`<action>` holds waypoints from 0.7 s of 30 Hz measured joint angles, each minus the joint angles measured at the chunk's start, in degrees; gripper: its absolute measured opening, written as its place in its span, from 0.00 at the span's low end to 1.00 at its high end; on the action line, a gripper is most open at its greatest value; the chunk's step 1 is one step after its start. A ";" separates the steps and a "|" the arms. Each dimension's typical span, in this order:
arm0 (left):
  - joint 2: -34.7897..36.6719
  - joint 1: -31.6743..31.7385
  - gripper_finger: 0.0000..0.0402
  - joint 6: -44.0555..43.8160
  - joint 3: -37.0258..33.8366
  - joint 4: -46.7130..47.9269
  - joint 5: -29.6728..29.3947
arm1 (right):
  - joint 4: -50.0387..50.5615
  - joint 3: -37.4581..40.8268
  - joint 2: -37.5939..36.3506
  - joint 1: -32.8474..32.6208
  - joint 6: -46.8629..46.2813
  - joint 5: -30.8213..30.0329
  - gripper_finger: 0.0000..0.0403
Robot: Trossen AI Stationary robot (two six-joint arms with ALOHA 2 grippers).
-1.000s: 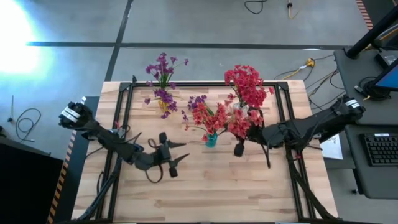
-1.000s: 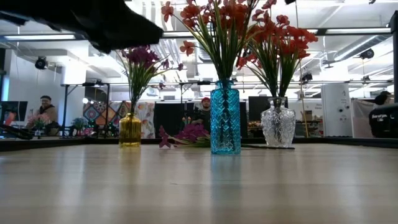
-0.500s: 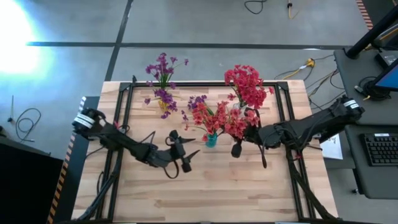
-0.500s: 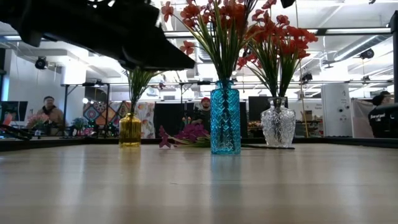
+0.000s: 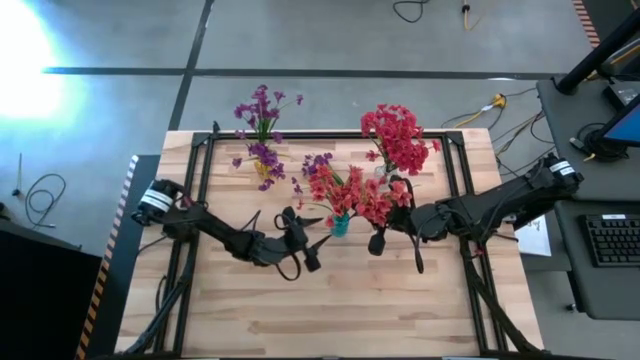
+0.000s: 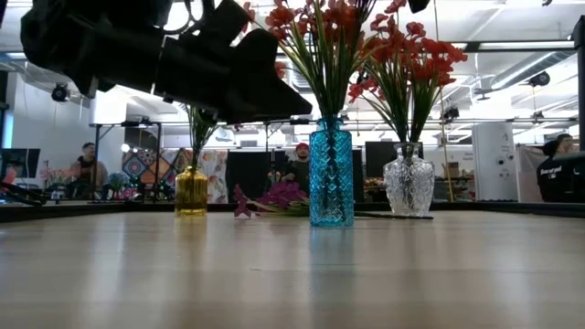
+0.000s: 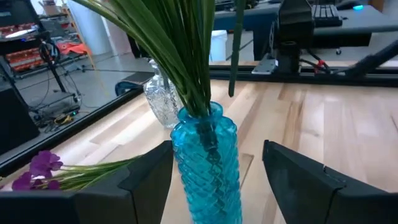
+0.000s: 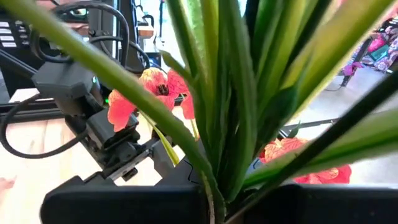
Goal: Sort flowers into vase by color
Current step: Put the orange flowers into the blue vase
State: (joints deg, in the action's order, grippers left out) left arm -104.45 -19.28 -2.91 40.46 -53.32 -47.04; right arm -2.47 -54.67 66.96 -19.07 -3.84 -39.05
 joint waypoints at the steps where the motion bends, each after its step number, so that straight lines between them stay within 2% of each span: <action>1: -0.40 0.10 0.58 -0.28 0.27 -0.43 0.04 | -0.02 -0.01 0.01 -0.01 0.00 0.02 0.03; 5: -2.03 0.27 0.59 -2.72 1.26 -0.59 0.05 | 0.01 -0.01 0.00 0.00 -0.02 0.00 0.03; 15: -2.13 0.21 0.65 -0.82 1.95 -0.43 -1.84 | -0.02 -0.01 0.00 0.00 -0.62 0.00 0.03; 21: -2.11 0.13 0.66 -4.06 1.91 1.48 -1.35 | 0.01 -0.01 0.00 0.00 -0.63 0.00 0.03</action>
State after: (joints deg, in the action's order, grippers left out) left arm -106.56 -19.15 -6.97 42.37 -51.84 -48.39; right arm -2.46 -54.68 66.96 -19.07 -4.47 -39.05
